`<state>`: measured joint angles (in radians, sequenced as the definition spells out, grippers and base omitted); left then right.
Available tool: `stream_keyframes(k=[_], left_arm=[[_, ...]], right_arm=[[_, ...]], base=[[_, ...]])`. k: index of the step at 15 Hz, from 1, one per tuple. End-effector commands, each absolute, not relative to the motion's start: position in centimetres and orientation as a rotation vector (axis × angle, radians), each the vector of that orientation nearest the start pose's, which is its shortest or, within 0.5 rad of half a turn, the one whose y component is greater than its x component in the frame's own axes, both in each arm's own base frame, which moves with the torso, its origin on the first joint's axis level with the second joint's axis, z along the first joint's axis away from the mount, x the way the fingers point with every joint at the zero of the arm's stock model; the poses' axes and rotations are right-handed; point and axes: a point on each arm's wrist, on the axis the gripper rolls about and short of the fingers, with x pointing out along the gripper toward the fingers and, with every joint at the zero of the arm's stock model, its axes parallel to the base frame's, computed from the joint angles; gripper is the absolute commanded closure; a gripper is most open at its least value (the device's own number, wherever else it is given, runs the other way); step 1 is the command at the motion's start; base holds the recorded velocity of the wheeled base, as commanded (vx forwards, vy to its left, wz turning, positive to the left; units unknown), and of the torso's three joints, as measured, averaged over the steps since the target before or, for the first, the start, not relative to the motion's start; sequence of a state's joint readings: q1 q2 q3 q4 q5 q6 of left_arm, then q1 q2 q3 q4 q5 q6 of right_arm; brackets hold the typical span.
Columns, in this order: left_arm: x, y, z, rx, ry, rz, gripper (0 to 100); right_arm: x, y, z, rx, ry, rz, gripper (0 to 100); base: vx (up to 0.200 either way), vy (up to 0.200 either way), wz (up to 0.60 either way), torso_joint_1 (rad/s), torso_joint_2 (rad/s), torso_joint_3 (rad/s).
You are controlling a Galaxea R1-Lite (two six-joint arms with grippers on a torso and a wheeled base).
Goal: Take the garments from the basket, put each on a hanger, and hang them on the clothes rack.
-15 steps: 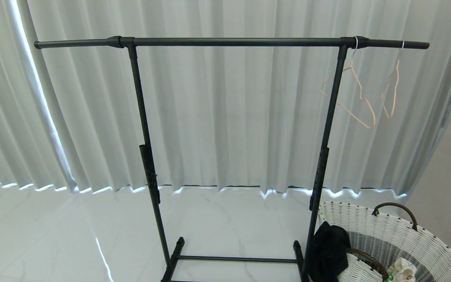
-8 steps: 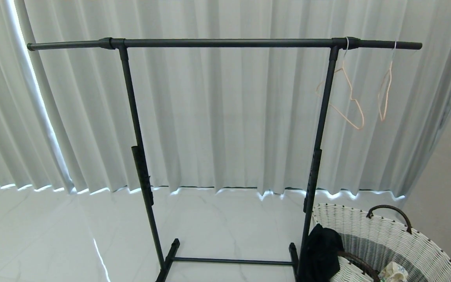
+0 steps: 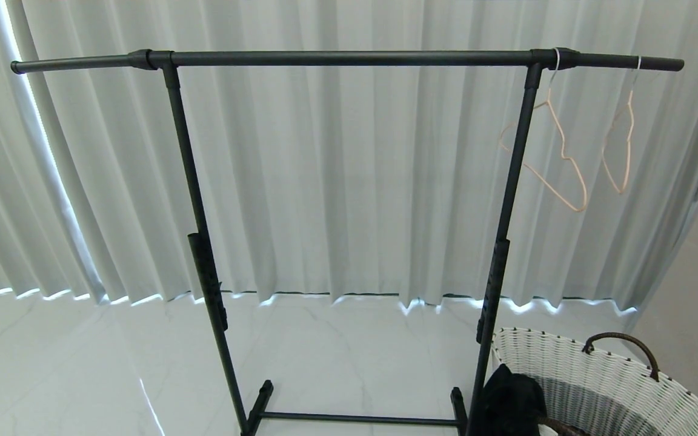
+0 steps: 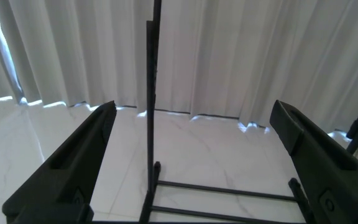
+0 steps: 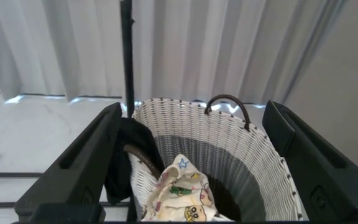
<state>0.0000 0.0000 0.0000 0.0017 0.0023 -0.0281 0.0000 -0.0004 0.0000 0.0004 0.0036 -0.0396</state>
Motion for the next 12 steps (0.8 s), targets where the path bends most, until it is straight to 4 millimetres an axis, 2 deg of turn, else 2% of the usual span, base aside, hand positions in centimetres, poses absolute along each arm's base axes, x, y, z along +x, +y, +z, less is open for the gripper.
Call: stream_keyframes(k=[1,2,4,5,6,8,11,12], left_arm=[[-2.3,0.0,7.5,-0.006,0.003,-0.002,0],[-2.3,0.0,7.5,0.012,0.003,-0.003,0],[-2.3,0.0,7.5,-0.003,0.003,-0.003,0],[-2.3,0.0,7.5,-0.003,0.003,-0.003,0],[-2.3,0.0,7.5,-0.003,0.003,-0.003,0],[-2.3,0.0,7.5,-0.005,0.005,-0.003,0],[-2.3,0.0,7.5,-0.002,0.005,-0.003,0],[-2.3,0.0,7.5,-0.003,0.005,-0.003,0]], right_arm=[[-2.3,0.0,7.6,-0.038,-0.006,0.004,0],[-2.4,0.1,8.0,-0.039,-0.021,0.032,0],[-2.5,0.2,13.1,-0.016,-0.058,0.159,0],[-1.5,0.1,15.5,-0.028,-0.023,0.208,0],[-0.7,0.2,16.5,-0.049,0.012,0.247,0],[3.3,0.7,16.9,-0.128,0.324,0.263,0],[7.8,1.2,14.9,-0.237,0.635,0.314,0],[8.4,1.2,14.4,-0.257,0.679,0.315,0]], base=[[0.000,0.000,0.00,0.000,0.00,0.000],[0.000,0.000,0.00,0.000,0.00,0.000],[0.000,0.000,0.00,0.000,0.00,0.000],[0.000,0.000,0.00,0.000,0.00,0.000],[0.000,0.000,0.00,0.000,0.00,0.000],[0.000,0.000,0.00,0.000,0.00,0.000],[0.000,0.000,0.00,0.000,0.00,0.000],[0.000,0.000,0.00,0.000,0.00,0.000]])
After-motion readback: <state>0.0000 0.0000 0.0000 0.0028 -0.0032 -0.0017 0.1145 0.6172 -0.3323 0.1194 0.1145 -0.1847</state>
